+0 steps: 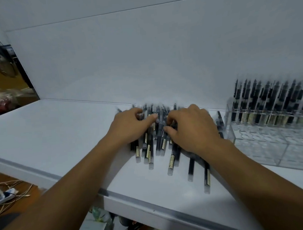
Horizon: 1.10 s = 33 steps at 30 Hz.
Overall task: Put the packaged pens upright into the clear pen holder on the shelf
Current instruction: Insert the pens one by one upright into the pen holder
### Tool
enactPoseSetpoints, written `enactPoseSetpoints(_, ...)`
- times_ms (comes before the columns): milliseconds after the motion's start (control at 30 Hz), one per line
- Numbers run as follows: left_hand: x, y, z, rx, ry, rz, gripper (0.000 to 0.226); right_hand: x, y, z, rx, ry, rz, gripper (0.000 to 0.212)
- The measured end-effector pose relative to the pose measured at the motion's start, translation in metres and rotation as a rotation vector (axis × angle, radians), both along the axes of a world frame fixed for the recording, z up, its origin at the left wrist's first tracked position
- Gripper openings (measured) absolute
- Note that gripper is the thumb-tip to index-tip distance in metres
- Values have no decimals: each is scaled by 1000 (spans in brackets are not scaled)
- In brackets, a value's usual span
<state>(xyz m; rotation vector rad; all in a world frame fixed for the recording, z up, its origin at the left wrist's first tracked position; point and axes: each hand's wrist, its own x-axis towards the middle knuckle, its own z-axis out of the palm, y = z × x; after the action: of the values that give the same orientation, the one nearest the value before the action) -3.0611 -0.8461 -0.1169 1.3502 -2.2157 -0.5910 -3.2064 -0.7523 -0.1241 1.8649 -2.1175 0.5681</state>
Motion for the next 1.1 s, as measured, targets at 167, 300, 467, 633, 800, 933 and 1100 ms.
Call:
enactPoseSetpoints(167,-17,-27,23,80,-202,25,55,1,-5,2,-31,-81,-39,21)
enactPoseSetpoints(300,-32,-42,33,107,-298,27,39,1,-6,3,-47,-186,-54,11)
enactPoseSetpoints(467,-40,-44,36,146,-268,31,30,-2,-6,2,-48,-280,-48,24)
enactPoseSetpoints(633,-39,-48,27,153,-130,-10,31,-11,-9,1,-114,-602,-29,27)
enactPoseSetpoints(800,-38,-46,23,97,11,-51,18,-10,-6,6,-171,-1063,35,23)
enactPoseSetpoints(933,-43,-45,20,86,84,-106,20,-11,-5,7,-163,-1235,61,13)
enactPoseSetpoints(1100,-49,-42,23,107,144,-166,19,-10,-3,11,-169,-1278,57,2)
